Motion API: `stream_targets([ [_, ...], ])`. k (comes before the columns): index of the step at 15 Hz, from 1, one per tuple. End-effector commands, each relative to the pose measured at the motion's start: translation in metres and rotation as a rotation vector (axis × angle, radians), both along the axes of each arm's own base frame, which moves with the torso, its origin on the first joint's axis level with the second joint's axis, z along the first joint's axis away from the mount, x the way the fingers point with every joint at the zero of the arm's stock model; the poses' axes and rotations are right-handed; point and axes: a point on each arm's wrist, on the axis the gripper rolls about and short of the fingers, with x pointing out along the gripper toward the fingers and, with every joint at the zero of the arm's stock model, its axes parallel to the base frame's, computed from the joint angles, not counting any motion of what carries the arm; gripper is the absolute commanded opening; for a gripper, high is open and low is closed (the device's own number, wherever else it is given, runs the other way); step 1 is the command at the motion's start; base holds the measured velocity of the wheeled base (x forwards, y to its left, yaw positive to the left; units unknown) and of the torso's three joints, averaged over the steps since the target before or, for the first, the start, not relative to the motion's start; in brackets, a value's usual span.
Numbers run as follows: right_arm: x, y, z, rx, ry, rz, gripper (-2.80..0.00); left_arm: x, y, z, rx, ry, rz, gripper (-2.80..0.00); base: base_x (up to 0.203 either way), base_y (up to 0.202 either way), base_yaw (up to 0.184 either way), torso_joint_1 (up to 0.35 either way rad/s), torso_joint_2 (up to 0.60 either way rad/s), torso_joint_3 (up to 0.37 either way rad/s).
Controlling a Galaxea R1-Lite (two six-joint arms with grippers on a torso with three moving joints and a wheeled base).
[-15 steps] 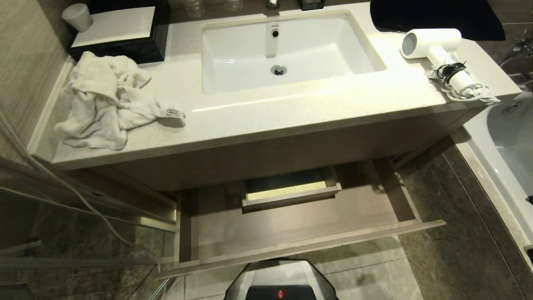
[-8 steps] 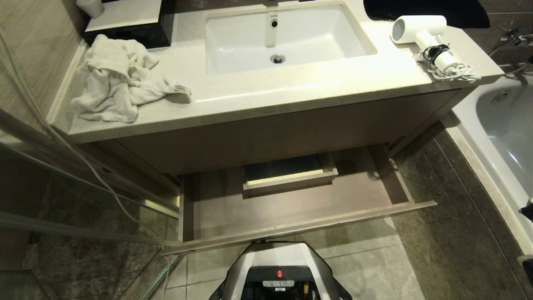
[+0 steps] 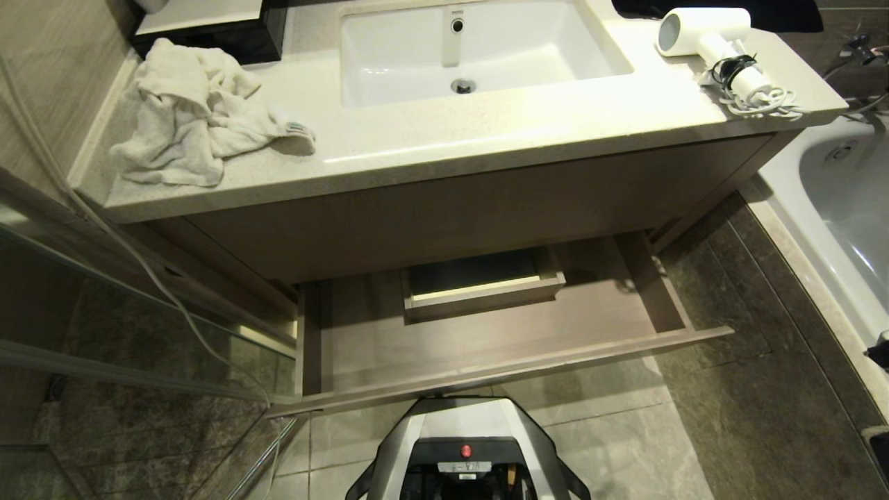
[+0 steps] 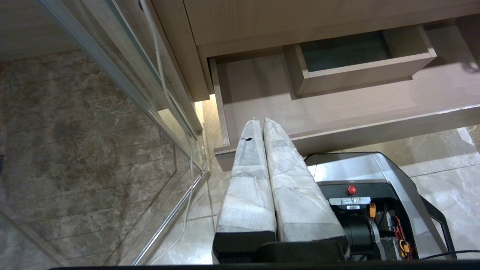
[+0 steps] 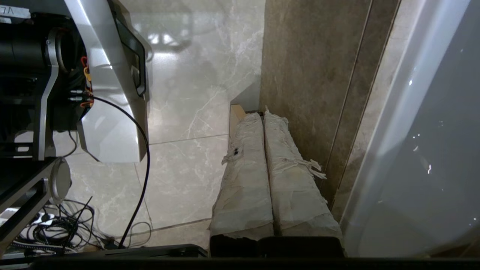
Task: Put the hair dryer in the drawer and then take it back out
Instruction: Close the drawer
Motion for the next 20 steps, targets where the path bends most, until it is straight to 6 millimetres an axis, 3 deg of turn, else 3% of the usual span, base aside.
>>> stream_targets([
  [1, 0.000, 0.000, -0.003, 0.002, 0.008, 0.005, -2.80, 0.000, 0.000, 0.000, 0.000, -0.003, 0.000, -2.80, 0.000, 0.000, 0.000, -0.193, 0.33, 0.137],
  [6, -0.002, 0.001, -0.007, 0.009, 0.006, 0.015, -2.80, 0.000, 0.000, 0.000, 0.000, -0.002, 0.000, -2.80, 0.000, 0.000, 0.000, -0.204, 0.34, 0.130],
  [14, 0.004, 0.004, -0.034, 0.042, 0.135, 0.015, -2.80, 0.000, 0.000, 0.000, 0.000, -0.002, 0.000, -2.80, 0.000, 0.000, 0.000, -0.269, 0.42, 0.149],
  [20, 0.029, 0.004, -0.053, 0.073, 0.225, -0.023, -2.80, 0.000, 0.000, 0.000, 0.000, -0.002, 0.000, -2.80, 0.000, 0.000, 0.000, -0.327, 0.48, 0.156],
])
